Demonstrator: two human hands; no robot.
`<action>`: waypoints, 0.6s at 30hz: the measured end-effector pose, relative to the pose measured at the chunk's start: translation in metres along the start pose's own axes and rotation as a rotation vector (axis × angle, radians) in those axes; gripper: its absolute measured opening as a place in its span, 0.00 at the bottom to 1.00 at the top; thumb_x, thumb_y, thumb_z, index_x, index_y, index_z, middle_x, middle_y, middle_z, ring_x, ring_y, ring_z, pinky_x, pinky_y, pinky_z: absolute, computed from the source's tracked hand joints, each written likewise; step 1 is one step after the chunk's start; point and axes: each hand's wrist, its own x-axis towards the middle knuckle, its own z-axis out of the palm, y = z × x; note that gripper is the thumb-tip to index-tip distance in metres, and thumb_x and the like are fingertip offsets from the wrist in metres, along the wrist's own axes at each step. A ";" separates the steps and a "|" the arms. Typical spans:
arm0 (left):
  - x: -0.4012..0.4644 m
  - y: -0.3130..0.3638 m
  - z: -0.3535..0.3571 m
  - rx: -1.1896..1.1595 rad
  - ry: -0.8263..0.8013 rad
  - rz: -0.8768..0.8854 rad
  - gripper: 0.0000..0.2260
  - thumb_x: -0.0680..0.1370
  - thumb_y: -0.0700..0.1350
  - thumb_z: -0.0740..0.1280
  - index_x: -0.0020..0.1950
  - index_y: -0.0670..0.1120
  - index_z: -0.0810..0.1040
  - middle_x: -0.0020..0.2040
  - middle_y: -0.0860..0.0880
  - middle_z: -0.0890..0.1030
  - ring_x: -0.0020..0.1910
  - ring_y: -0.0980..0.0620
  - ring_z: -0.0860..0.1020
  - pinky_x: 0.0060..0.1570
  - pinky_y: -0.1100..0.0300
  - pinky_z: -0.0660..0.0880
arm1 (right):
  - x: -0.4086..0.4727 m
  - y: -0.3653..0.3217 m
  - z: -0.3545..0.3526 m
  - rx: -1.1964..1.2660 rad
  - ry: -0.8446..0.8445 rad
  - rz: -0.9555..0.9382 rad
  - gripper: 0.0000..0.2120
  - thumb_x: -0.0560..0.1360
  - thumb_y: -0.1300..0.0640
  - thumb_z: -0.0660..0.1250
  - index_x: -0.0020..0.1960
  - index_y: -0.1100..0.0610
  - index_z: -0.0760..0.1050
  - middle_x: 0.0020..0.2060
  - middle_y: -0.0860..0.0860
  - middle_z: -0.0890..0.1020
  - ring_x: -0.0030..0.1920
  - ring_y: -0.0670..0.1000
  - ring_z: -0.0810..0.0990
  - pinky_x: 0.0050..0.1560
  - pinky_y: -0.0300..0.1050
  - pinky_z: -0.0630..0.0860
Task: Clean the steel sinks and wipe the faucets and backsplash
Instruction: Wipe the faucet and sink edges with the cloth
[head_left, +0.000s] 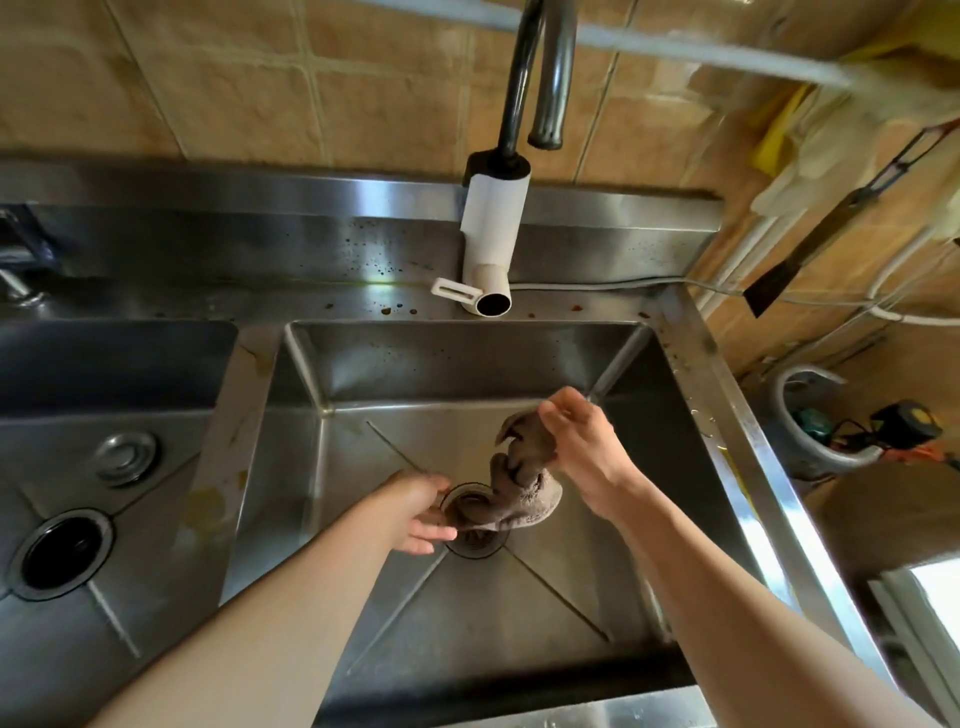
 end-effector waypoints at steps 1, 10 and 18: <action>-0.006 0.004 0.000 0.023 -0.013 -0.011 0.13 0.82 0.50 0.58 0.63 0.45 0.70 0.56 0.43 0.77 0.38 0.47 0.81 0.46 0.52 0.75 | -0.005 -0.012 -0.003 0.041 -0.019 -0.016 0.11 0.81 0.58 0.58 0.40 0.55 0.68 0.37 0.55 0.73 0.41 0.54 0.72 0.41 0.50 0.72; -0.023 0.028 0.027 -0.543 -0.433 -0.143 0.27 0.77 0.62 0.56 0.58 0.40 0.76 0.54 0.39 0.81 0.45 0.38 0.81 0.38 0.50 0.80 | -0.026 -0.047 -0.019 0.100 -0.255 0.039 0.12 0.71 0.67 0.71 0.49 0.59 0.72 0.50 0.64 0.79 0.54 0.63 0.79 0.58 0.62 0.76; -0.011 0.003 0.035 -0.492 -0.225 -0.147 0.09 0.79 0.41 0.59 0.40 0.42 0.75 0.30 0.46 0.77 0.24 0.52 0.75 0.20 0.70 0.67 | 0.008 -0.003 -0.026 0.199 0.105 0.074 0.20 0.70 0.74 0.67 0.50 0.51 0.69 0.52 0.59 0.76 0.54 0.59 0.78 0.55 0.58 0.79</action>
